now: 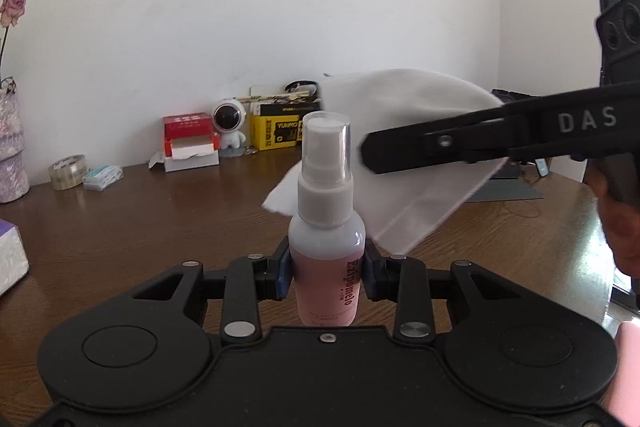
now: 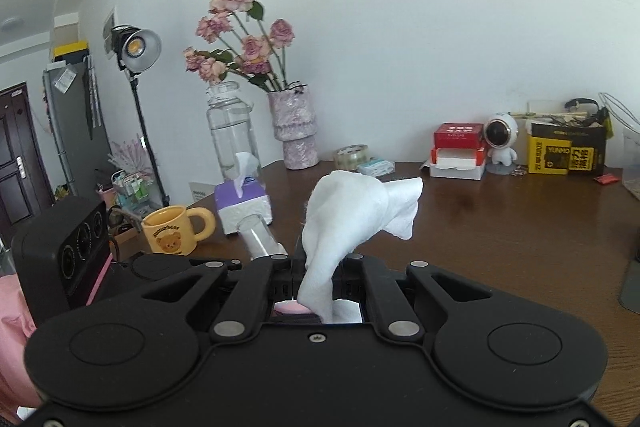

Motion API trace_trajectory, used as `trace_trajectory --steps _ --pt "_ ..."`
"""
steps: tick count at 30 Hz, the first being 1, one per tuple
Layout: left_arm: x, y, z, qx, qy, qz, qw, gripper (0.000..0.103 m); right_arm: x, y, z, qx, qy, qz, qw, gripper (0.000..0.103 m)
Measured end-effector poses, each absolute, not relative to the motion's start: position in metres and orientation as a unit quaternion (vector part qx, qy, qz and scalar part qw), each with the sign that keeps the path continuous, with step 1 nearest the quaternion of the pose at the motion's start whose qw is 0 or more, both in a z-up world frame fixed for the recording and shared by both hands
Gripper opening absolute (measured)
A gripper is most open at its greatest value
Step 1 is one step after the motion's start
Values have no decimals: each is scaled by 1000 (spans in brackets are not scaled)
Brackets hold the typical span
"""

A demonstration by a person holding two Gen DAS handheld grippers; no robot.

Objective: Clean container
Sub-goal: 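Lower the bottle onto the desk with the left gripper and open it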

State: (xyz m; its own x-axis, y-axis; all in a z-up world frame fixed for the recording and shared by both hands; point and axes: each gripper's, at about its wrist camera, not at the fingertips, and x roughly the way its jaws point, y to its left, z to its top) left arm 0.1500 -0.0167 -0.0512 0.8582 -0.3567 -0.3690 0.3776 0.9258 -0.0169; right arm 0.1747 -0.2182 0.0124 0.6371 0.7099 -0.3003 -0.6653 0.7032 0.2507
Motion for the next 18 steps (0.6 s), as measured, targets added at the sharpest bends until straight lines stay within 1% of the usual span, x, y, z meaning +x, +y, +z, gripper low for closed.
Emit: trace_trajectory --steps 4,9,18 --pt "185 -5 -60 28 213 -152 965 33 198 -232 -10 57 221 338 913 6" --pt "217 9 -78 26 224 -94 970 33 220 -242 -41 57 259 312 912 6" --pt "234 11 -93 43 239 -71 968 33 230 -241 -65 53 278 303 910 6"
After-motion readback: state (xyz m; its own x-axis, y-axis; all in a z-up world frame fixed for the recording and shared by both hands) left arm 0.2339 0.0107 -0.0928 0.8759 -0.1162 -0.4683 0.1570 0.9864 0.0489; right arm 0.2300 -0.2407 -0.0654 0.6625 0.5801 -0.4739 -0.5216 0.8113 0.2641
